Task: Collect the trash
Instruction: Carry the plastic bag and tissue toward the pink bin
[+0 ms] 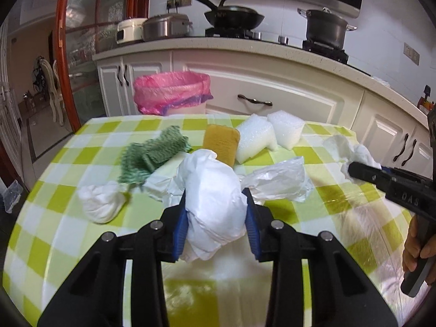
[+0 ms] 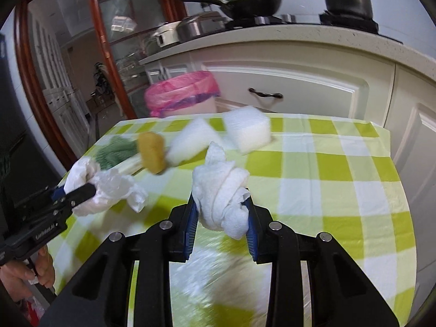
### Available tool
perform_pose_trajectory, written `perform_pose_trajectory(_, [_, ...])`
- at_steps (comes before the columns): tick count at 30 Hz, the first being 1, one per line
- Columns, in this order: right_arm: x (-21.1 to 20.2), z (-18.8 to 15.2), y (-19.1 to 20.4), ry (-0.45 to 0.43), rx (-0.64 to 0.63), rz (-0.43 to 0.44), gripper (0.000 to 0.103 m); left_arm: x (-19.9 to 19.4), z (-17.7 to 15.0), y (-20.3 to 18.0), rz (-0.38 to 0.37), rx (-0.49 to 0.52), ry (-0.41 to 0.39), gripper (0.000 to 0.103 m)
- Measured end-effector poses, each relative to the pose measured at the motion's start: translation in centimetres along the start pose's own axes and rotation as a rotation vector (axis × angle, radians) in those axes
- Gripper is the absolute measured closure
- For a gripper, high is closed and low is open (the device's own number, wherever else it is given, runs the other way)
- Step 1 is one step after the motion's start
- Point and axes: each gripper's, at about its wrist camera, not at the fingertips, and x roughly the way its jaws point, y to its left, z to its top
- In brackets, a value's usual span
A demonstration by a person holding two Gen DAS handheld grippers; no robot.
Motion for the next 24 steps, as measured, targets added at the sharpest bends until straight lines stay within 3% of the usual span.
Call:
perform_pose_trajectory(13, [-2.9,-1.7,7.3,-0.026,-0.086,0.035,0.072,-6.4,-1.2,3.8,0.047,-0.052,-0.091,0.067])
perform_pose_trajectory(24, [-4.1,2.0,13.1,-0.128,-0.158,0.091,0.072,-8.8,1.5,5.6,0.004,-0.085,-0.19,0.067])
